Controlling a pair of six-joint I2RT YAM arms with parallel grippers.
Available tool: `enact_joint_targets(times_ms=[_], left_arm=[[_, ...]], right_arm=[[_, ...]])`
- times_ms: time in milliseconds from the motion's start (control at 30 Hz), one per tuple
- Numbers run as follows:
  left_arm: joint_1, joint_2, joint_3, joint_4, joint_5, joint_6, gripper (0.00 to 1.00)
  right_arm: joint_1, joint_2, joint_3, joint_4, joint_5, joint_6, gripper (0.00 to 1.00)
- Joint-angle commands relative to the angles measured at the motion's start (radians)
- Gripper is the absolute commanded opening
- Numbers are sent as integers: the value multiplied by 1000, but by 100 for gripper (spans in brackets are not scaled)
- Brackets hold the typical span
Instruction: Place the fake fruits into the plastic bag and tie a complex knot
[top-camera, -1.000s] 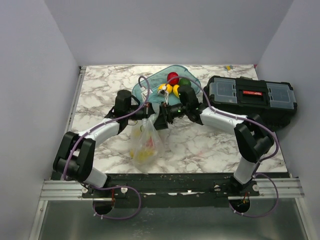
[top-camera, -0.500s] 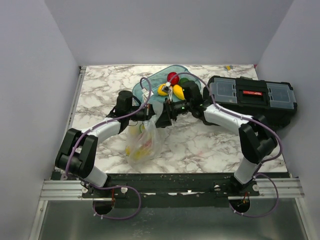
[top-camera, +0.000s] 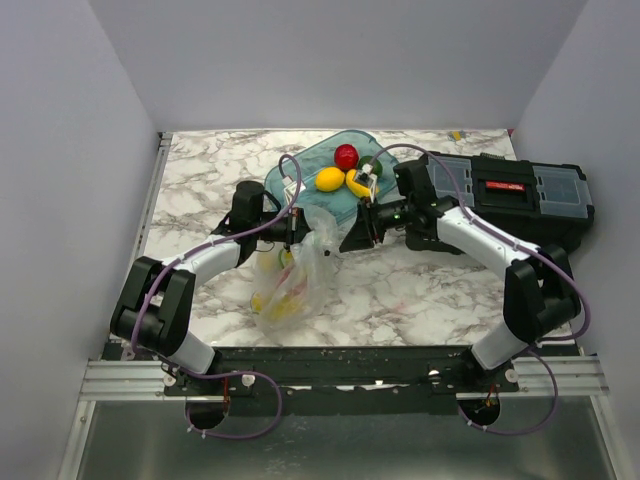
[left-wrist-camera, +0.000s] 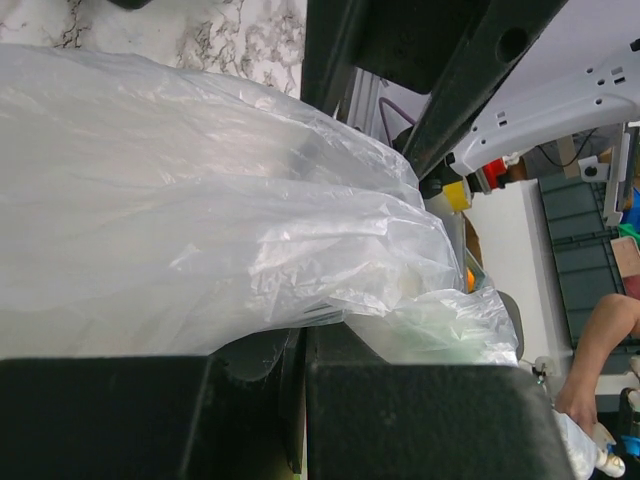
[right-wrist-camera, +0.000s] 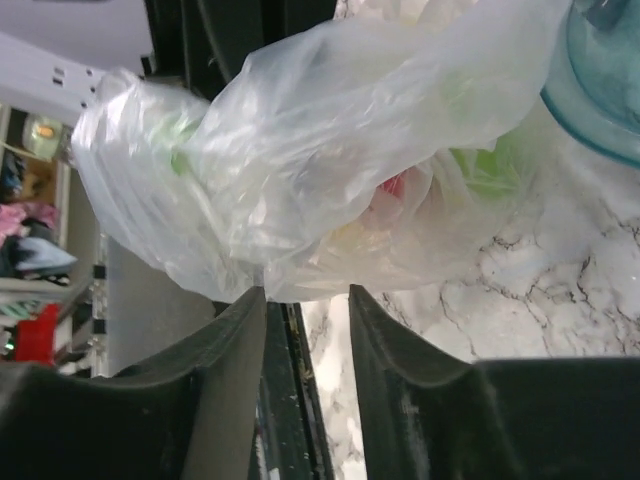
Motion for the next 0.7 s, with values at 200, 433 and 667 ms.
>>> enact_joint_targets(times_ms=[200, 433, 667], left_arm=[[2, 7, 25, 16, 35, 3, 0], [0, 12, 37, 9, 34, 1, 0], [-10, 13, 37, 9, 35, 4, 0]], right_arm=[[25, -45, -44, 83, 7, -19, 37], [55, -25, -24, 112, 42, -25, 39], [71, -22, -19, 112, 77, -51, 39]])
